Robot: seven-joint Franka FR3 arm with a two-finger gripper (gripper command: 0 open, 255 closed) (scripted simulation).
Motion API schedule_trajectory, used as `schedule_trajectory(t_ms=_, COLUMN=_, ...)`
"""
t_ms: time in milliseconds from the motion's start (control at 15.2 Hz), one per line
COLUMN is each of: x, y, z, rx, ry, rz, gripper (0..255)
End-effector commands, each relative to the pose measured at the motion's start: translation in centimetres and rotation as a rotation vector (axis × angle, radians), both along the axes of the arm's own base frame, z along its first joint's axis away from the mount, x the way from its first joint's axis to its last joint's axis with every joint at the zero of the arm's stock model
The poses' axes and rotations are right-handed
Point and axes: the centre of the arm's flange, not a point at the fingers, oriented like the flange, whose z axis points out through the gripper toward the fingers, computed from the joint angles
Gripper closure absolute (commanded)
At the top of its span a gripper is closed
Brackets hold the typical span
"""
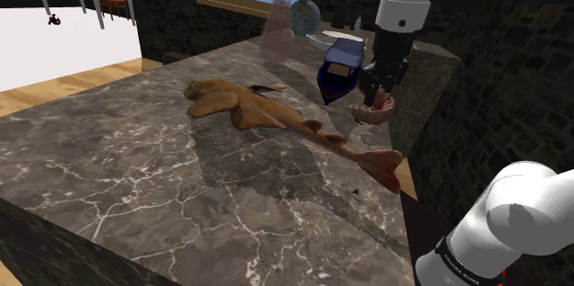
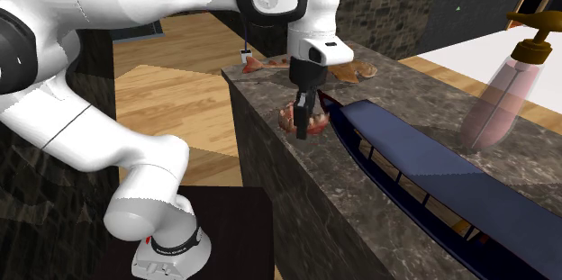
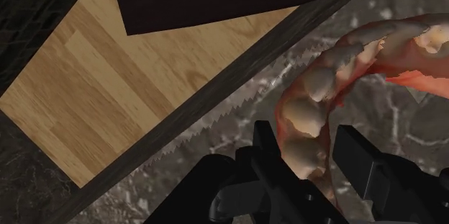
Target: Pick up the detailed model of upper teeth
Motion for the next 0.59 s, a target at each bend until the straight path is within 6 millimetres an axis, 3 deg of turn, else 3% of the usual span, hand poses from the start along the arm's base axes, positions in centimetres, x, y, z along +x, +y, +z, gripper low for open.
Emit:
schedule_trajectory(t_ms=0, x=-0.1, y=0.0, z=1.1, rx=0.0, ry=0.0, rz=0.0, gripper=255)
schedule_trajectory(t_ms=528, x=-0.1, y=0.0, z=5.3, rx=0.0, ry=0.0, rz=0.0, gripper=255)
